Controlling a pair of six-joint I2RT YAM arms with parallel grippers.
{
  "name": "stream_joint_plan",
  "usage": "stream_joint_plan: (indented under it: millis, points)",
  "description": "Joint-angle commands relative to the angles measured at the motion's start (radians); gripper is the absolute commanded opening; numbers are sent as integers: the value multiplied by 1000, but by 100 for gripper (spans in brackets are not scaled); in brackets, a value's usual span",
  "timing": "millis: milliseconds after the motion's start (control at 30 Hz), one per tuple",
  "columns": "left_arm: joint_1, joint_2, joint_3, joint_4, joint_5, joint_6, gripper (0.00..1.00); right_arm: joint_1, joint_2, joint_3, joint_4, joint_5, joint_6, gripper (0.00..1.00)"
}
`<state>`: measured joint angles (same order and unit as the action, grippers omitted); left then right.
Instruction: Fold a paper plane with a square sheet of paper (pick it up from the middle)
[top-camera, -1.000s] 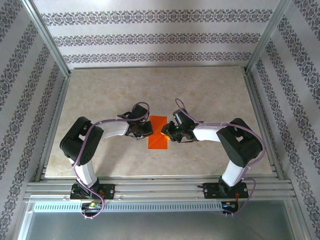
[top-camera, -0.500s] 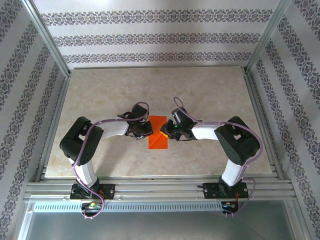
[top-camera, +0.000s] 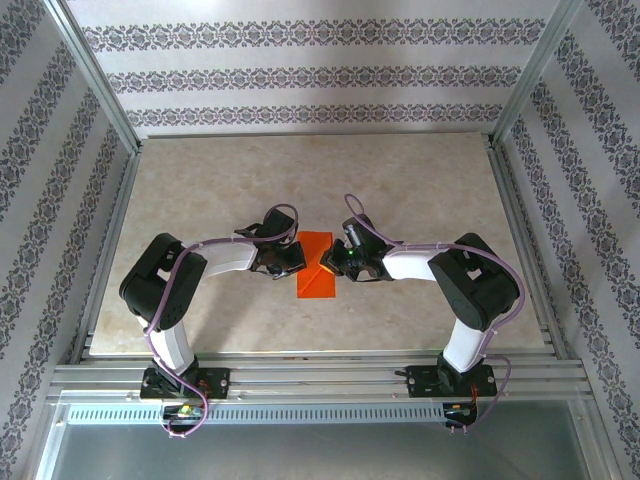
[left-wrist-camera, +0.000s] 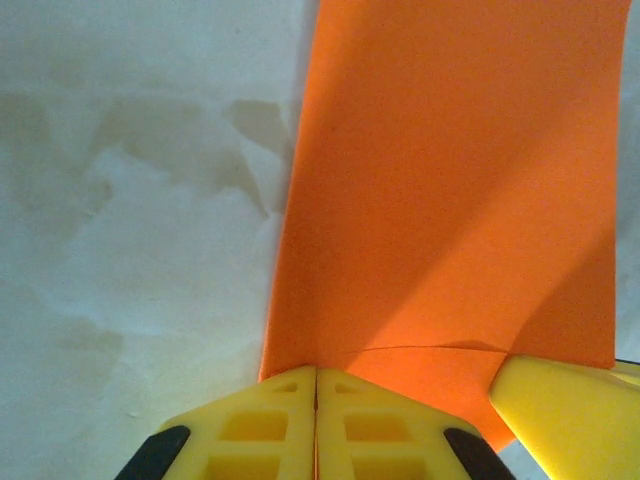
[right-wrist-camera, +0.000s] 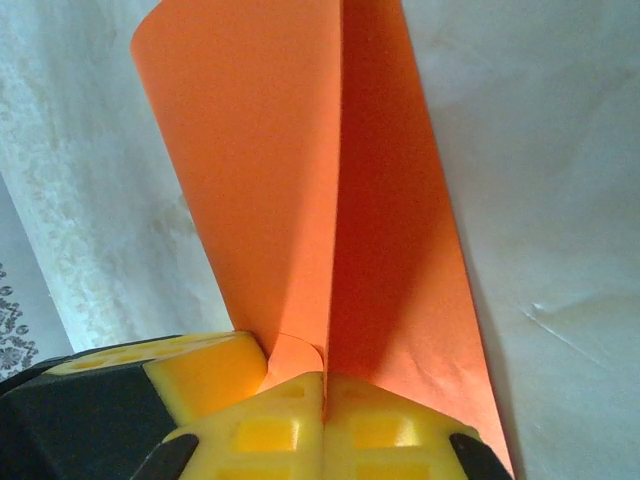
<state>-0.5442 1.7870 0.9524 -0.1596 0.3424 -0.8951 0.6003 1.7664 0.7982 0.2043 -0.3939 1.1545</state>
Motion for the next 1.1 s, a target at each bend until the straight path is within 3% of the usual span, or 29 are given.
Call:
stream_joint_plan:
  millis: [0, 133, 267, 400, 600, 733, 867, 1067]
  points:
    - [41, -52, -29, -20, 31, 9, 13, 4, -22, 4, 22, -1, -62, 3]
    - [111, -191, -65, 23, 104, 24, 29, -21, -84, 4, 29, -20, -117, 2]
    - [200, -317, -147, 157, 244, -12, 59, -67, -159, -1, 68, -101, -153, 2]
    - [231, -382, -205, 316, 366, -51, 82, -124, -229, -8, 147, -219, -131, 2]
    - [230, -358, -297, 765, 520, -292, 100, -185, -294, -2, 236, -336, -68, 2]
    - [217, -293, -317, 1022, 572, -427, 100, -204, -294, -2, 304, -376, -8, 2]
    - [188, -231, -310, 1111, 584, -465, 99, -206, -272, -11, 399, -403, 62, 3]
    - [181, -173, -313, 1261, 594, -547, 77, -209, -248, -22, 462, -415, 105, 3]
